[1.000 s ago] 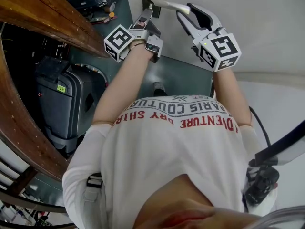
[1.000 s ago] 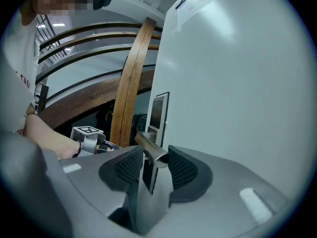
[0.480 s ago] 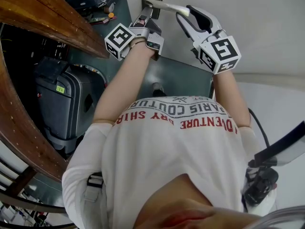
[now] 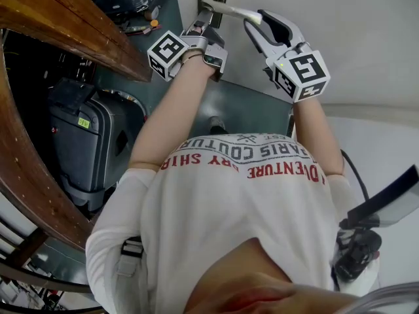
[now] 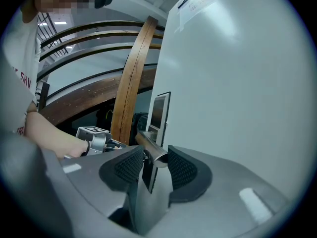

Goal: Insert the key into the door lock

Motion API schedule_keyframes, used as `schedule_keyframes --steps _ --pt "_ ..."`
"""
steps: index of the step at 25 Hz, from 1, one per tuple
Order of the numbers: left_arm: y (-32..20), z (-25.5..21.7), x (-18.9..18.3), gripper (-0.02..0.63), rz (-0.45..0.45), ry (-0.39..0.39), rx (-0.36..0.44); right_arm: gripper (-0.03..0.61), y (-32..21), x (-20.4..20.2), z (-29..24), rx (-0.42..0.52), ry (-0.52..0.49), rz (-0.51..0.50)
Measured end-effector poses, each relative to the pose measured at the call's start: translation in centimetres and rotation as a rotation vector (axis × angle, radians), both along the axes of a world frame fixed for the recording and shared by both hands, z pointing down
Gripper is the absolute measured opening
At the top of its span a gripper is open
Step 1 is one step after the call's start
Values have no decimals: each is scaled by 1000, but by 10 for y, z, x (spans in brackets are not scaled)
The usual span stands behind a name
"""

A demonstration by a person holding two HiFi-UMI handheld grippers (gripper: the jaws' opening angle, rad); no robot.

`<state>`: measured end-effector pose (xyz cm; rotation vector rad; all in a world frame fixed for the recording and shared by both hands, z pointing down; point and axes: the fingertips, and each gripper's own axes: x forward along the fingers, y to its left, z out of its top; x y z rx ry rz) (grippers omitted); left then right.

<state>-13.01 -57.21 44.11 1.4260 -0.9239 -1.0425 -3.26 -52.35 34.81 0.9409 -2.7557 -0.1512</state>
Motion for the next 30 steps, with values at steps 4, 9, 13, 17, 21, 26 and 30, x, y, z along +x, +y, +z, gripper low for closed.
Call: schedule_keyframes --steps 4,9,13,17,21,26,30 --pt "-4 -1 1 23 6 -6 -5 150 0 0 1 0 -1 0" --pt "-5 0 -1 23 -3 5 2 150 -1 -2 1 -3 0 2" --pt "-6 0 -1 23 -3 2 17 150 -2 -2 2 -4 -2 1" --pt "-6 -2 0 39 38 -61 73 150 -4 -4 4 5 15 6" --pt "5 1 -6 127 73 -155 93 156 -10 9 7 0 -6 74" --pt "69 -13 -2 127 198 -466 172 155 23 34 8 -36 -51 111" --pt "184 -75 23 123 379 -897 431 95 117 38 -8 -57 -70 75"
